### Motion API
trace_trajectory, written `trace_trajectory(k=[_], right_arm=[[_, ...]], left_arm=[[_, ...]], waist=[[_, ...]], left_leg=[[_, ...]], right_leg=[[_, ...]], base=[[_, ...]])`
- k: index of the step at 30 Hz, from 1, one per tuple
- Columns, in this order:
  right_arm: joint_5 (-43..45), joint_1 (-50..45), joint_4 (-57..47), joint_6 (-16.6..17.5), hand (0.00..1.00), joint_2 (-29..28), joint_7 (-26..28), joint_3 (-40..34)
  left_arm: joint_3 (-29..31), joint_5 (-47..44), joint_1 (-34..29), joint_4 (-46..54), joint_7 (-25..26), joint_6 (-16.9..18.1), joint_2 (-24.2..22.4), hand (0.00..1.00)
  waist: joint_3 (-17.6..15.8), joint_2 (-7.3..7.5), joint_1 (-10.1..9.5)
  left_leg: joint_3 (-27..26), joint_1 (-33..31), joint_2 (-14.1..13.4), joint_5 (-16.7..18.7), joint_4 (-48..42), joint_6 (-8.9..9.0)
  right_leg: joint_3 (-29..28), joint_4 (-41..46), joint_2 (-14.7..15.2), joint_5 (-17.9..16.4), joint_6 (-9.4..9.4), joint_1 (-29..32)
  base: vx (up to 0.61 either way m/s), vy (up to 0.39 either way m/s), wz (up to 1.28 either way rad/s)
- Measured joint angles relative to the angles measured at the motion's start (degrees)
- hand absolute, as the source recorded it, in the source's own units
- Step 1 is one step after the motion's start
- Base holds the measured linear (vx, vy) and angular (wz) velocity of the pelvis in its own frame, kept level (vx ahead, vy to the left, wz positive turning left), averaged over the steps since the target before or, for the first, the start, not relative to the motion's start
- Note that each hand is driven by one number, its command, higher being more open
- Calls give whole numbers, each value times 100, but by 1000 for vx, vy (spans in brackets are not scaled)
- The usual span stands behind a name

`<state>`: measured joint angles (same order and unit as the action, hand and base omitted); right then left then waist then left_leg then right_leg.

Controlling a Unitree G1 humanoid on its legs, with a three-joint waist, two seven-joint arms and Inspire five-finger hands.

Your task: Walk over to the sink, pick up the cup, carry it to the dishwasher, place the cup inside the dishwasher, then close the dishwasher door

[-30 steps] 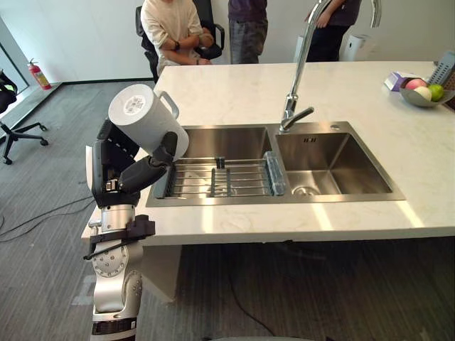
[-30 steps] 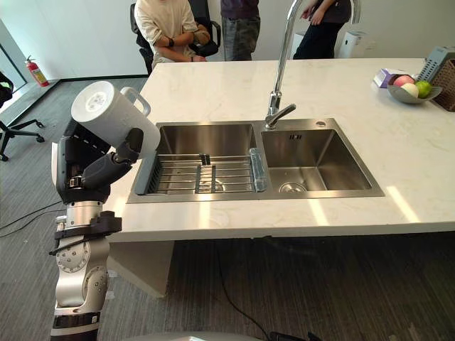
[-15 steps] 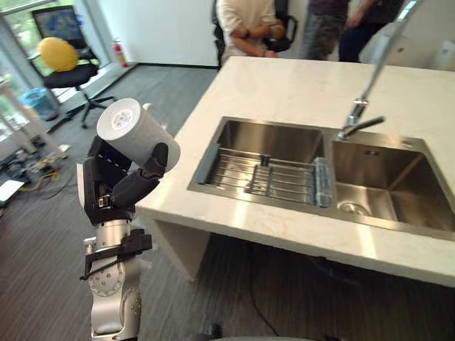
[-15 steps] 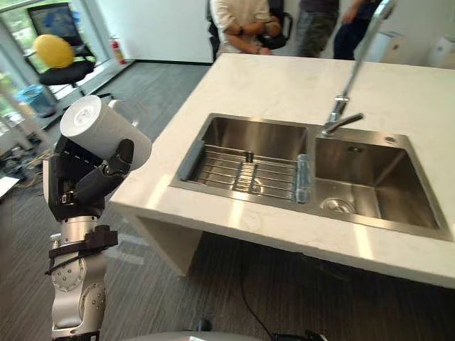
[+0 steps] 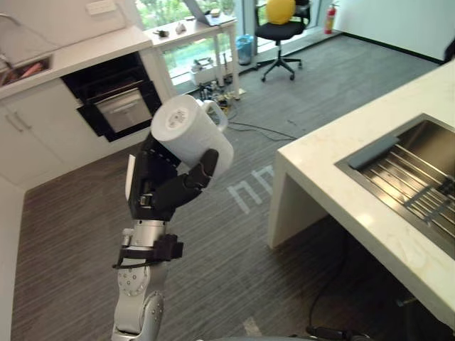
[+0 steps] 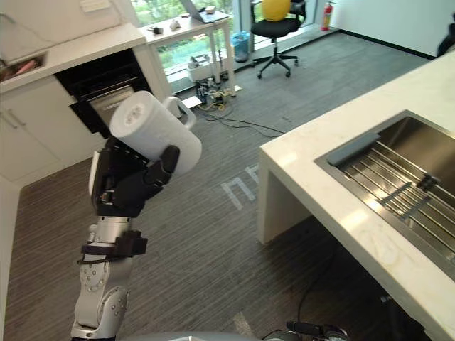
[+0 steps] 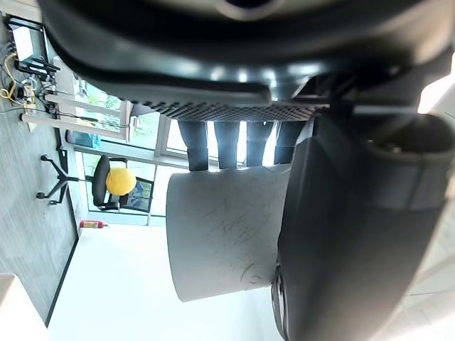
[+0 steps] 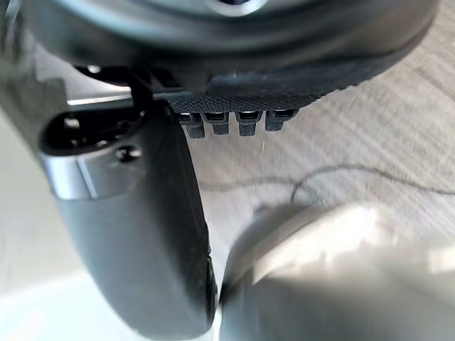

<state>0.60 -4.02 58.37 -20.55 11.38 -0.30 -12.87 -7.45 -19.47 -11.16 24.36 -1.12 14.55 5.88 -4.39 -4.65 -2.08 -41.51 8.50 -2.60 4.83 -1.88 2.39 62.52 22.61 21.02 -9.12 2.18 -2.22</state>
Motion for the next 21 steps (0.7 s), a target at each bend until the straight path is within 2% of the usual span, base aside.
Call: trace_trajectory(k=[2, 4, 5, 6, 7, 8, 9, 10, 12, 13, 14, 16, 17, 18, 19, 20, 21], right_arm=[[-33, 88, 29, -163, 100, 14, 191, 90], [-14, 77, -62, -164, 100, 22, 227, 58], [29, -10, -140, -141, 100, 5, 228, -87], [235, -53, -155, -129, 100, 18, 242, -217], [556, -132, -149, -129, 100, -17, 246, -280], [733, -152, -145, -140, 100, -50, 253, -265], [963, -148, -123, -194, 100, -100, 301, -249], [1066, -123, -130, -257, 100, -126, 418, -180], [1184, -12, -129, -412, 100, -115, 560, 37], [1224, 53, -131, -495, 100, -130, 588, 124], [1240, 179, -137, -601, 100, -147, 577, 270], [1324, 376, -123, -804, 100, -131, 547, 439], [1425, 394, -136, -871, 100, -149, 521, 546], [1522, 401, -149, -883, 100, -237, 522, 641], [1529, 412, -127, -881, 100, -244, 531, 649], [1557, 474, -127, -909, 100, -241, 560, 679], [1590, 533, -92, -940, 100, -226, 554, 716]], left_arm=[[-36, 130, -14, 3, 44, -4, 1, 0], [-109, 147, 41, -8, 20, -11, 22, 0], [-270, 132, 77, -112, -44, 59, 54, 0], [-468, 88, 165, -296, -155, 163, 64, 0], [-734, -3, 301, -605, -347, 290, 161, 0], [-815, -38, 344, -752, -440, 327, 181, 0], [-955, -68, 365, -1036, -520, 382, 197, 0], [-1063, -66, 336, -1258, -514, 404, 201, 0], [-1183, 63, 284, -1403, -488, 419, 221, 0], [-1219, 168, 271, -1403, -438, 445, 240, 0], [-1333, 373, 292, -1401, -303, 481, 268, 0], [-1468, 499, 326, -1392, -225, 520, 299, 0], [-1556, 505, 335, -1390, -211, 527, 368, 0], [-1562, 563, 375, -1356, -235, 545, 518, 0], [-1551, 590, 385, -1399, -263, 555, 537, 0], [-1550, 601, 411, -1400, -284, 547, 551, 0], [-1539, 600, 422, -1399, -304, 549, 538, 0]], waist=[[12, -21, -41], [-34, -33, -39], [-19, 1, -25], [0, -5, -15], [-4, -5, 47], [-6, -7, 64], [-18, 1, 64], [-17, 11, 26], [-31, 22, -21], [-35, 24, -26], [-76, 70, 48], [-124, 44, 140], [-164, 199, 149], [-188, 436, 137], [-221, 439, 142], [-251, 398, 211], [-258, 373, 182]], left_leg=[[232, -129, 126, -59, 106, -105], [712, -226, 295, -117, 142, -294], [1226, -358, 412, -130, 39, -396], [1719, -497, 456, -147, -68, -513], [2452, -650, 481, -220, -153, -656], [2794, -712, 510, -274, -165, -725], [3340, -750, 606, -372, -151, -789], [3733, -707, 709, -436, -92, -776], [4120, -472, 789, -586, 237, -758], [4211, -410, 783, -522, 336, -791], [4193, -384, 691, -435, 364, -914], [4244, -254, 523, -410, 389, -871], [4290, -229, 491, -355, 338, -690], [4290, -175, 590, -225, 169, -443], [4285, -170, 533, -131, 79, -385], [4040, -234, 333, -45, -70, -264], [3962, -223, 210, 41, -143, -160]], right_leg=[[85, -39, 72, 217, -8, 2], [-525, 324, 299, 345, 94, 75], [-1383, 618, 410, 464, 305, 205], [-2225, 915, 383, 554, 464, 385], [-3401, 803, -56, 15, -56, 437], [-3853, 683, -339, -200, -186, 423], [-4548, 429, -821, -483, -256, 400], [-4927, 99, -1130, -610, -327, 384], [-5097, -540, -1440, -607, -341, 414], [-5161, -723, -1546, -608, -350, 473], [-5424, -818, -1746, -529, -426, 679], [-5793, -805, -1988, -352, -453, 972], [-5988, -1178, -2009, 68, -406, 1004], [-5912, -1384, -1808, 1128, -371, 896], [-5865, -1361, -1853, 1096, -166, 847], [-5739, -1440, -1950, 1044, -162, 754], [-5718, -1507, -2051, 1027, -138, 693]], base=[[-104, 136, 68], [-67, 169, 134], [-11, 148, 204], [14, 93, 303], [29, -13, 281], [54, -65, 304], [72, -66, 252], [83, -62, 216], [100, -52, 120], [97, -57, 94], [115, -108, 81], [124, -121, 62], [177, -118, 29], [193, -139, 25], [228, -174, 35], [218, -194, 23], [208, -175, 17]])
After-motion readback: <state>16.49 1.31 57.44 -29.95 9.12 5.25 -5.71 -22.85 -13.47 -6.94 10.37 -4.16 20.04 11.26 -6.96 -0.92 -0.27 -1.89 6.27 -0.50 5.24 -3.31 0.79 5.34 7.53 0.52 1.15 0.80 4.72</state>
